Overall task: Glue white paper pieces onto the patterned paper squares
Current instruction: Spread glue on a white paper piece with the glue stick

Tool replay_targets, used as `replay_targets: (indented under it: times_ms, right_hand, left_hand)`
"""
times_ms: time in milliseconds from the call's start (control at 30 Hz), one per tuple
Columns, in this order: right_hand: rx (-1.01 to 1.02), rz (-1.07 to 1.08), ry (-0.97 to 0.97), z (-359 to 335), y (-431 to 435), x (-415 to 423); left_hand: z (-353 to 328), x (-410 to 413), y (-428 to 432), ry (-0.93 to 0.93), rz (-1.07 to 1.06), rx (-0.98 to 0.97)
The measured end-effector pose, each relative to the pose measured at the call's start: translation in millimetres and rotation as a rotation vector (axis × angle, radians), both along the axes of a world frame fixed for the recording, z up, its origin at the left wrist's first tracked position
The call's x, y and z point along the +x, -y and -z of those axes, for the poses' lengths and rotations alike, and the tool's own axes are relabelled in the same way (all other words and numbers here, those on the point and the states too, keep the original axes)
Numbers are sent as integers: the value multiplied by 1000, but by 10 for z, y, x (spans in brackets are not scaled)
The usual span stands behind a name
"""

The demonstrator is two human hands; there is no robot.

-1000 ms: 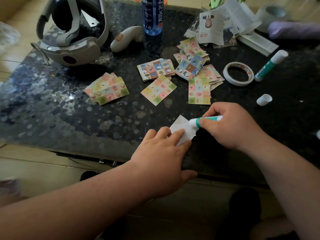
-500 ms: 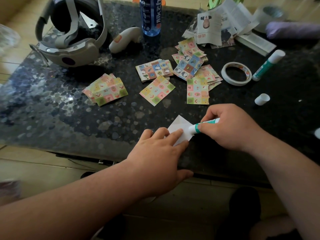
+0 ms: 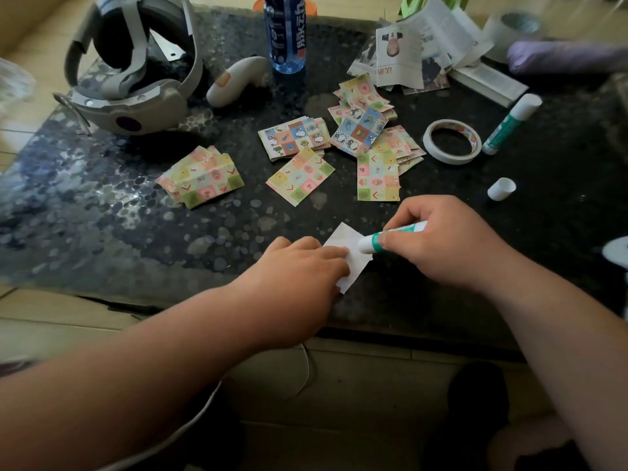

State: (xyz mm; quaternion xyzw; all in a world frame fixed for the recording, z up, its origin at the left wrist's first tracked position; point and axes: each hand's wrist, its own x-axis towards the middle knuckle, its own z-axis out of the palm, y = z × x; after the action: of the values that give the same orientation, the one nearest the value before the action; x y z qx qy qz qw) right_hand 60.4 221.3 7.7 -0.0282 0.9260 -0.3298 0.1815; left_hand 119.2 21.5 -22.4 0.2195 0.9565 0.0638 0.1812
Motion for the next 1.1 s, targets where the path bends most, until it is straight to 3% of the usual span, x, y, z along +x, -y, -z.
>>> replay_targets:
  times_ms: [133, 333, 533, 767, 933, 1100]
  right_hand:
    - [5, -17, -16, 0, 2, 31]
    - [-88, 188, -144, -72, -158, -47]
    - [5, -12, -38, 31, -47, 53]
    - [97, -21, -50, 130, 38, 80]
    - [72, -72, -33, 141, 66, 131]
    - [83, -11, -78, 153, 63, 113]
  left_hand:
    - [25, -48, 8, 6, -15, 6]
    - [26, -54, 34, 33, -35, 48]
    - [73, -166, 56, 64, -58, 57]
    - [71, -204, 28, 59, -71, 76]
    - [122, -176, 2, 16, -232, 232]
    - [115, -175, 3, 47, -260, 289]
